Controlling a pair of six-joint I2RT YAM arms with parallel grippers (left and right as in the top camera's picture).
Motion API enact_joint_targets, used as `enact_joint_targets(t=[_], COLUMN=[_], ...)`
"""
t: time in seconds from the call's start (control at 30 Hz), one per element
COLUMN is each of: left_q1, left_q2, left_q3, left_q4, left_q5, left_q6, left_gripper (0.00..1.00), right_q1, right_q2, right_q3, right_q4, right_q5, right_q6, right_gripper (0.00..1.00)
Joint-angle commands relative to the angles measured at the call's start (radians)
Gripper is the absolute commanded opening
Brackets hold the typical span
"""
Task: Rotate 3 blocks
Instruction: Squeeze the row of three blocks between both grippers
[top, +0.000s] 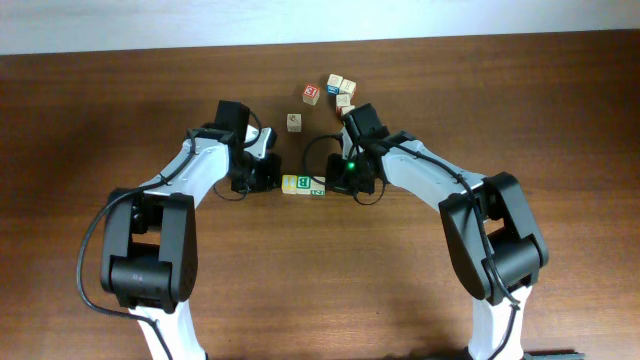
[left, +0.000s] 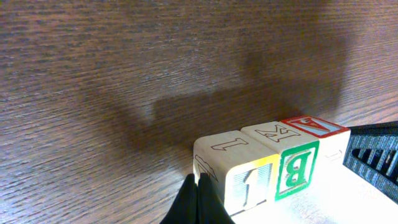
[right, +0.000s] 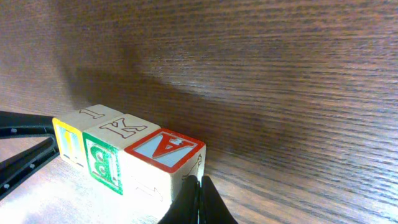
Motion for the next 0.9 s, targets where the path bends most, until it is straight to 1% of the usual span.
enact_joint_targets(t=[0.0, 0.57, 0.87], left_q1=[-0.017, -0.017, -0.019], left_q2=[0.011, 0.011, 0.011], left_q3=[-0.002, -0.002, -0.002], left_q4=[0.005, 0.005, 0.005], left_q5=[0.067, 0.067, 0.067], left_q6=[0.020, 0.020, 0.020], left_gripper=[0.00, 0.00, 0.00], right_q1=[0.054, 0.076, 0.093], right_q2=[-0.024, -0.074, -0.076], right_q3=[0.040, 0.042, 0.078], right_q4=[0.005, 0.004, -0.006], right_q5=[-0.070, -0.055, -0.047], right_q6=[-0.015, -0.017, -0.017], right_gripper=[0.04, 0.04, 0.04])
